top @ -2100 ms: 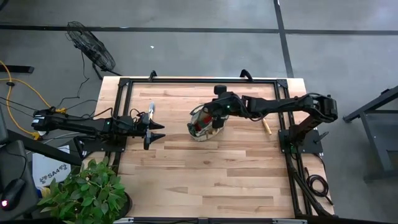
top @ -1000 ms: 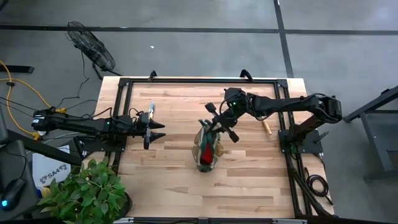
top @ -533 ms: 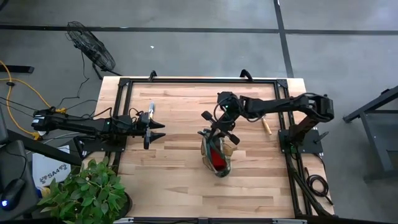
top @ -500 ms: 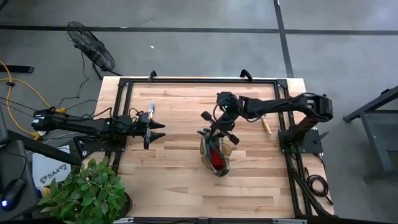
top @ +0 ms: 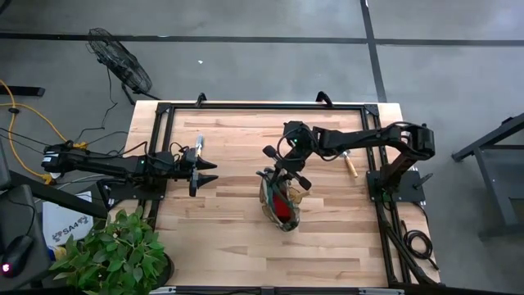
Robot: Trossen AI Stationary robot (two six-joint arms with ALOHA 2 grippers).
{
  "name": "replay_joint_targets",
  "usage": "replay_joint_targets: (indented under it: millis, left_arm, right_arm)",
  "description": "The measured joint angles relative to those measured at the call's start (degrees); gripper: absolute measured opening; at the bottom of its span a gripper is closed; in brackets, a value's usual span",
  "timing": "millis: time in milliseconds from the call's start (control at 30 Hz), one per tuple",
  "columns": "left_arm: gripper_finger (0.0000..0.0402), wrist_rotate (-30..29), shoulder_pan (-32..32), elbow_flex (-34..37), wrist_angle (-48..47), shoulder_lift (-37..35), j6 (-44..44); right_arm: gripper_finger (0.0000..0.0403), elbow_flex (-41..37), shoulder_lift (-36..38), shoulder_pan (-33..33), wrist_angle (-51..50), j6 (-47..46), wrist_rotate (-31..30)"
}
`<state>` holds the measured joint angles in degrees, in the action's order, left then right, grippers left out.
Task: Pick & Place Garden tools in Gardening bag
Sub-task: Adjust the light brown gardening bag
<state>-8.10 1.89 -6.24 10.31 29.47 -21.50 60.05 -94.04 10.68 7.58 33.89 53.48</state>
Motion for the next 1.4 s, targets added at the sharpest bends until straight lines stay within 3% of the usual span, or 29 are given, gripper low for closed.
replay_joint_targets:
  millis: [500,900,1100,1400]
  left_arm:
    - [0.0226,0.1,0.0,0.0,-0.2,0.0,0.0]
    - [0.0226,0.1,0.0,0.0,-1.5,0.0,0.0]
    - [0.0226,0.2,0.0,0.0,-1.5,0.0,-0.1]
    - [0.0226,0.1,0.0,0.0,-1.4,0.0,-0.1]
  right_arm:
    - [0.0064,0.0,0.1,0.0,2.9,-13.2,-4.7]
    - [0.0184,0.0,0.2,0.0,3.6,-18.8,-9.1]
    - [0.0216,0.0,2.6,0.2,-1.3,-17.2,-12.5]
    - [0.0216,0.0,8.2,0.1,-14.0,-14.3,-18.4]
